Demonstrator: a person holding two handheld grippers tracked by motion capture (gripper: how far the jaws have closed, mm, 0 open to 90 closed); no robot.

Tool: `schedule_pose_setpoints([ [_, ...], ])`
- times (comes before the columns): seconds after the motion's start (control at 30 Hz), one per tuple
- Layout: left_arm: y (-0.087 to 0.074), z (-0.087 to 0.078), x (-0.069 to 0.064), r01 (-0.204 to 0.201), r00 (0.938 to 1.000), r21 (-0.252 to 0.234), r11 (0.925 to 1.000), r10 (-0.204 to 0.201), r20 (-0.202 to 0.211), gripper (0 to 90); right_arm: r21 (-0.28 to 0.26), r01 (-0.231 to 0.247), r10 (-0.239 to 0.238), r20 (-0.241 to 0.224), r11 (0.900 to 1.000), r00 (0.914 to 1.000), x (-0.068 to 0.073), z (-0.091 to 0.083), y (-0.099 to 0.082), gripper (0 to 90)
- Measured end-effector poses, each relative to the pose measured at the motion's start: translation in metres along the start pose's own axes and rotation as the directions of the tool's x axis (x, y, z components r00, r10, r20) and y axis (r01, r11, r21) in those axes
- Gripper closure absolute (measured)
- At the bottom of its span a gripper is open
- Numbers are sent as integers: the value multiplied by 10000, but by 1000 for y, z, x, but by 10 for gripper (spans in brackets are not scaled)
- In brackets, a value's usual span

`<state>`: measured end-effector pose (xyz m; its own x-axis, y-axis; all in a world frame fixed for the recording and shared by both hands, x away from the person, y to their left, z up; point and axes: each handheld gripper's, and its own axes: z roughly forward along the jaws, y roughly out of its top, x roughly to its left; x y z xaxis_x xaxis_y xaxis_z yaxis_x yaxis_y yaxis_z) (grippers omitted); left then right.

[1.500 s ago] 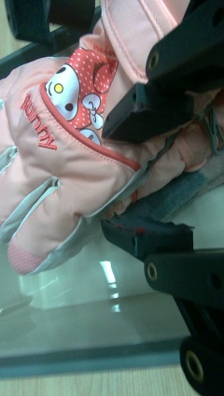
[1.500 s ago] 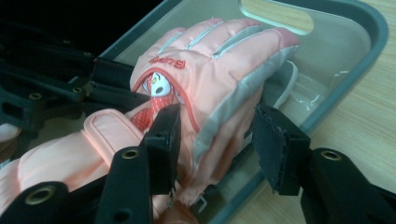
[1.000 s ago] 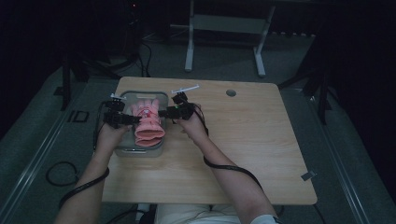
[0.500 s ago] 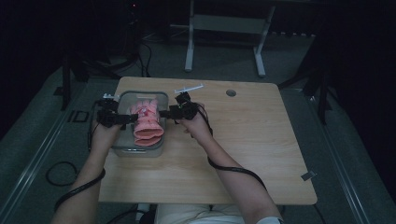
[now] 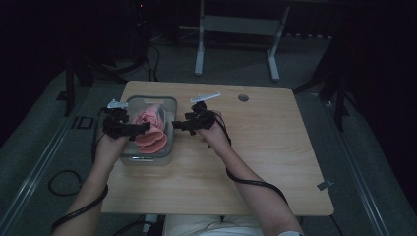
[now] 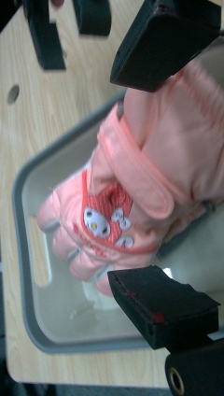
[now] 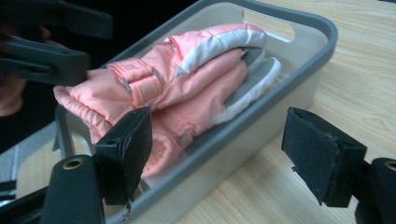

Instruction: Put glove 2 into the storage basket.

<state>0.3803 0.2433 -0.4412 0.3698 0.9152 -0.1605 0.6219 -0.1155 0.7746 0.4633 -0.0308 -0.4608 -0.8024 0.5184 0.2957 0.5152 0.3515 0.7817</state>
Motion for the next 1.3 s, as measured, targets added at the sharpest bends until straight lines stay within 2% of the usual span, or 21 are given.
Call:
schedule_pose_setpoints([
  [0.2,-2,-4,-26,-605,9976,-218,9979,612,338,64,9,190,-190,-92,9998,9998,-3,-8,-7,225],
  [0.23,-2,-4,-26,-605,9976,-218,9979,612,338,64,9,190,-190,-92,9998,9998,-3,-8,-7,225],
  [0.33,-3,-6,-50,-1296,9897,-356,9909,1315,562,64,-61,299,-300,-100,9995,9995,-2,-16,-13,223],
  [0.43,-4,-8,-66,-1508,9835,-605,9867,1559,921,65,-117,392,-393,-15,9992,9992,-2,-23,-17,210],
  [0.5,-6,-10,-77,-1667,9769,-781,9829,1753,1220,65,-112,517,-516,47,9986,9987,-2,-27,-20,208],
  [0.6,-10,-10,-94,-2132,9637,-875,9731,2242,1453,66,-121,687,-685,158,9976,9975,-2,-32,-25,205],
  [0.67,-14,-8,-104,-2206,9541,-1083,9693,2375,1824,66,-144,836,-832,217,9964,9963,-2,-35,-29,203],
  [0.73,-17,-4,-110,-2345,9474,-995,9670,2503,1993,66,-181,885,-882,187,9959,9959,-3,-37,-33,192],
  [0.77,-20,-3,-115,-2480,9416,-1057,9630,2653,2076,66,-164,887,-883,194,9959,9959,-3,-38,-35,192],
  [0.8,-22,-1,-118,-2581,9382,-1059,9603,2753,2097,66,-170,944,-941,137,9954,9955,-3,-39,-38,190],
  [0.87,-25,2,-125,-2797,9261,-1110,9536,2985,2307,66,-102,1012,-1010,150,9948,9948,-3,-40,-43,183],
  [1.03,-32,14,-141,-3073,8998,-810,9481,3173,2996,66,55,1043,-1044,198,9945,9943,-5,-43,-56,180],
  [1.13,-37,19,-152,-3351,8834,-739,9393,3405,3220,66,146,1021,-1025,252,9947,9944,-8,-46,-63,180],
  [1.17,-37,19,-152,-3351,8834,-739,9393,3405,3220,66,146,1021,-1025,252,9947,9944,-8,-46,-63,180],
  [1.2,-39,23,-156,-3401,8775,-662,9381,3419,3362,66,215,1018,-1023,229,9946,9945,-10,-48,-70,181],
  [1.27,-42,28,-160,-3412,8747,-564,9383,3389,3464,66,319,1170,-1178,265,9926,9927,-11,-49,-76,181],
  [1.3,-43,30,-162,-3450,8712,-550,9370,3415,3527,66,379,1215,-1228,345,9919,9918,-12,-50,-79,181],
])
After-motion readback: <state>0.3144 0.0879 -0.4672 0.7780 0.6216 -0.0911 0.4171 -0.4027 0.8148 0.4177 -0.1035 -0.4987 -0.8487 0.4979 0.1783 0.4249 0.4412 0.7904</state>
